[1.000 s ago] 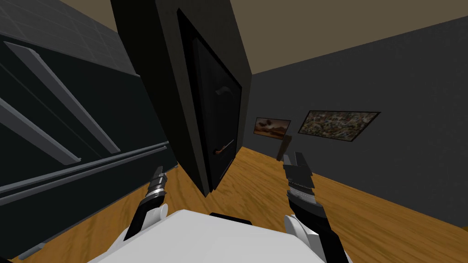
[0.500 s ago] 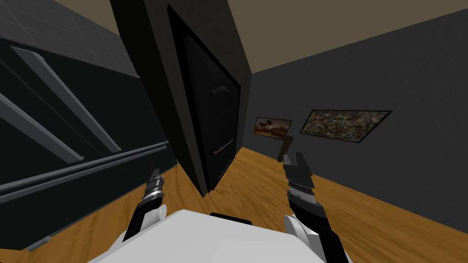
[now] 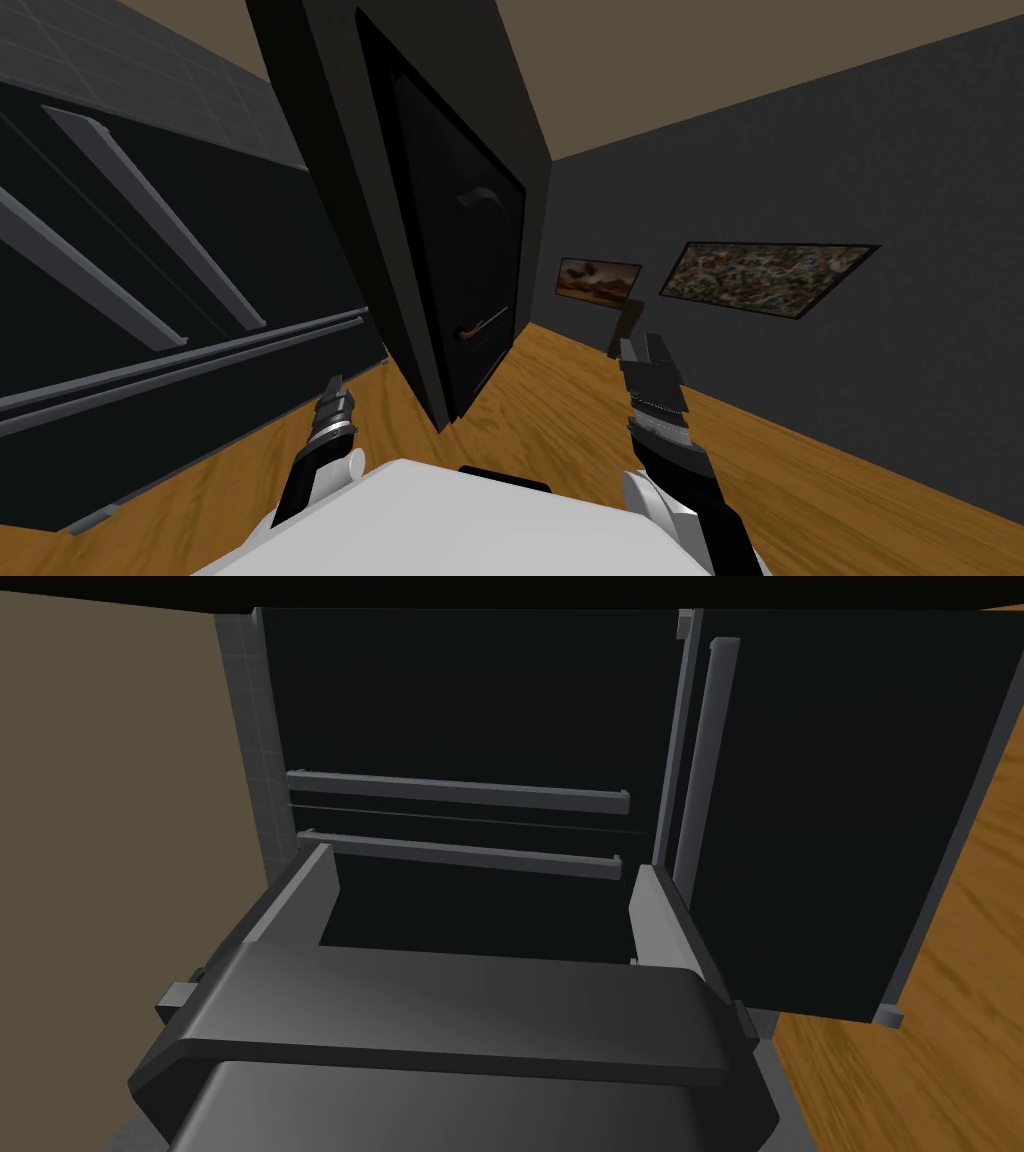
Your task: Push the door open
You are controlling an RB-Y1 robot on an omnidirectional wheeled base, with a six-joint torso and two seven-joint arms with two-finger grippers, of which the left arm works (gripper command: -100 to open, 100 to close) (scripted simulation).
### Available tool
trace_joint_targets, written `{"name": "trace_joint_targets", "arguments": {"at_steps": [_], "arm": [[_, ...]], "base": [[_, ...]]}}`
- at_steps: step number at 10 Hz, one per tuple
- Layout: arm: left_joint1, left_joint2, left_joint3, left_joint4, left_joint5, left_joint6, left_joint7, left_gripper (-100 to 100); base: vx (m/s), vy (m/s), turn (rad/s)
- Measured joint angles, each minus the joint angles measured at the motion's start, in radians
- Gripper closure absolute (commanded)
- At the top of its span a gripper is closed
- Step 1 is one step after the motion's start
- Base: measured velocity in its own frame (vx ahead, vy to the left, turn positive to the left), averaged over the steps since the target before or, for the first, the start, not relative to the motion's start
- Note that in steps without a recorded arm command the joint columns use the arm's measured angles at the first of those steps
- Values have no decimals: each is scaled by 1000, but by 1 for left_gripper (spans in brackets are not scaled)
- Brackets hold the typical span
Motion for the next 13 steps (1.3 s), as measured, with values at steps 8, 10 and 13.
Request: {"name": "trace_joint_targets", "arguments": {"at_steps": [8,10,13], "arm": [[-80,9,81,146,32,-20,-30,-100],[-107,16,102,191,41,-25,-38,-100],[-151,23,133,253,54,-33,-52,-100]], "base": [[44,-125,33],[76,-154,13],[73,-180,12]]}}
